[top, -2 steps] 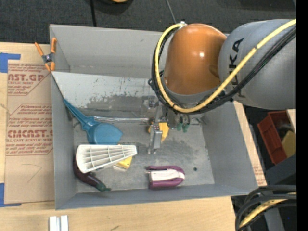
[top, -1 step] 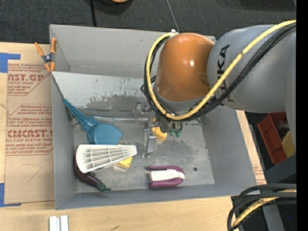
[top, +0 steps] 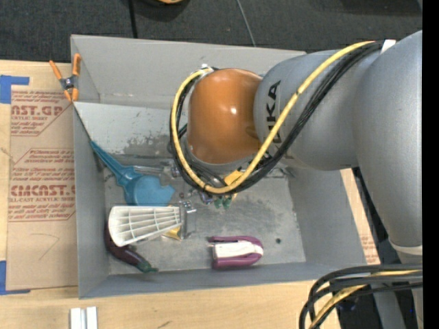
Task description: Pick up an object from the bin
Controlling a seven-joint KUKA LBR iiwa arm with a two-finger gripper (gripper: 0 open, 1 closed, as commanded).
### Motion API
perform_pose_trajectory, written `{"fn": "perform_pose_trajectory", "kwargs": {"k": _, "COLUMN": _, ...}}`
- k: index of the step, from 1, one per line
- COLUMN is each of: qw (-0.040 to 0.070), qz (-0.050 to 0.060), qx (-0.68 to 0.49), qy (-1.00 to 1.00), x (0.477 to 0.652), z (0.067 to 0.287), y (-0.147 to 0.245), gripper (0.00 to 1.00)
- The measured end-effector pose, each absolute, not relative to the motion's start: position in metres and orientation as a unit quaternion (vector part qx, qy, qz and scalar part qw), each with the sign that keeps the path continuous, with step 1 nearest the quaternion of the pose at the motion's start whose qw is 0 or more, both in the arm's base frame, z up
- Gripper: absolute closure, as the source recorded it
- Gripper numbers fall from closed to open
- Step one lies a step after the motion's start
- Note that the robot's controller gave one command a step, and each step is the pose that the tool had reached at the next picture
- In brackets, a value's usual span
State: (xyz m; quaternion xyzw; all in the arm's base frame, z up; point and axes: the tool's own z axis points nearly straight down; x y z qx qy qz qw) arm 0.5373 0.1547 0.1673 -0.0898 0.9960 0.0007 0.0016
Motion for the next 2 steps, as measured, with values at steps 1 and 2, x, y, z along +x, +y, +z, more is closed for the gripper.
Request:
{"fn": "perform_pose_trajectory", "kwargs": {"k": 1, "qw": 0.002, "qz": 0.002, "qx": -0.098, "qy": 0.995, "x": 0.534, "z": 0.149, "y": 0.182, "gripper": 0.0}}
{"fn": "perform_pose_trajectory", "kwargs": {"k": 2, "qw": 0.005, "qz": 0.001, "qx": -0.138, "qy": 0.99, "x": 0.531, "z": 0.093, "y": 0.166, "gripper": 0.0}}
